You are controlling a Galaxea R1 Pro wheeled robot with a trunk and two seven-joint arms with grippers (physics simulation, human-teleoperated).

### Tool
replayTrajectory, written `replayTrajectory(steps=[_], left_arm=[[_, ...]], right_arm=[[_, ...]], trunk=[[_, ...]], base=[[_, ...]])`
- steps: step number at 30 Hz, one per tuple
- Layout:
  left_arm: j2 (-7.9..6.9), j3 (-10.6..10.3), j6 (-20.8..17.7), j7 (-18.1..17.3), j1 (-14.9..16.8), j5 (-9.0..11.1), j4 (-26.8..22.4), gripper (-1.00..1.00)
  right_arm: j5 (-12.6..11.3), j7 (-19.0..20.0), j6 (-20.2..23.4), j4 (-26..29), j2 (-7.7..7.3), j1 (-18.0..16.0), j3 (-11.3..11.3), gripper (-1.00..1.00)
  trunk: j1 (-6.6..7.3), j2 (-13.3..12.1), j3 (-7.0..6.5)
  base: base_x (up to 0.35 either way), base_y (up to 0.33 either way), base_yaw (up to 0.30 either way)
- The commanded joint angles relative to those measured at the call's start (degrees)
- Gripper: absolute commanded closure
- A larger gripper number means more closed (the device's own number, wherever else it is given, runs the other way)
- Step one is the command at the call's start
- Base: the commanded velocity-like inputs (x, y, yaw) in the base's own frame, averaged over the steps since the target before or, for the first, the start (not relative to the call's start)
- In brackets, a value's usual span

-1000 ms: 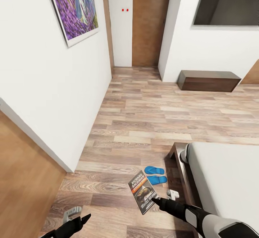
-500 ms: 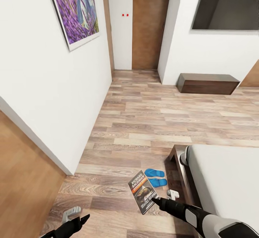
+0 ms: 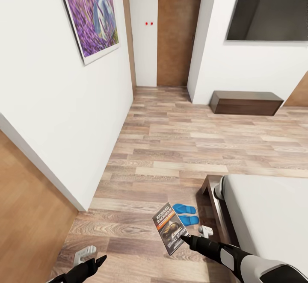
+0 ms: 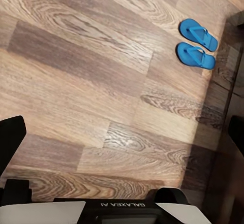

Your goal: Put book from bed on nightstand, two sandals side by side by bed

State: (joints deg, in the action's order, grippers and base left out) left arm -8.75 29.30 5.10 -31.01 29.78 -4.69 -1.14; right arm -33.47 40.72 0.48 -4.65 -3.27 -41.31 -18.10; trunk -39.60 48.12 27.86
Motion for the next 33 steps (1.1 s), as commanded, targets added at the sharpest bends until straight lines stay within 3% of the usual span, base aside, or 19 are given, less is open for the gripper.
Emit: replayTrajectory(steps=[1,33], left_arm=[[-0.03,0.3,0.4,-0.1,0.0,-0.5,0.1,-1.0],[0.05,0.3,0.3,-0.1,0.0,-0.5,0.1,-1.0]], right_arm=[[-0.6,0.3,0.1,-0.2,0.02,-0.1,-0.4,1.0],[-0.6,0.3,0.1,-0.2,0.02,-0.1,-0.4,1.0]], trunk=[[-0.01,0.0,-0.04],[-0.01,0.0,-2.99]], base=[[0.0,0.0,0.0],[0.0,0.0,0.0]])
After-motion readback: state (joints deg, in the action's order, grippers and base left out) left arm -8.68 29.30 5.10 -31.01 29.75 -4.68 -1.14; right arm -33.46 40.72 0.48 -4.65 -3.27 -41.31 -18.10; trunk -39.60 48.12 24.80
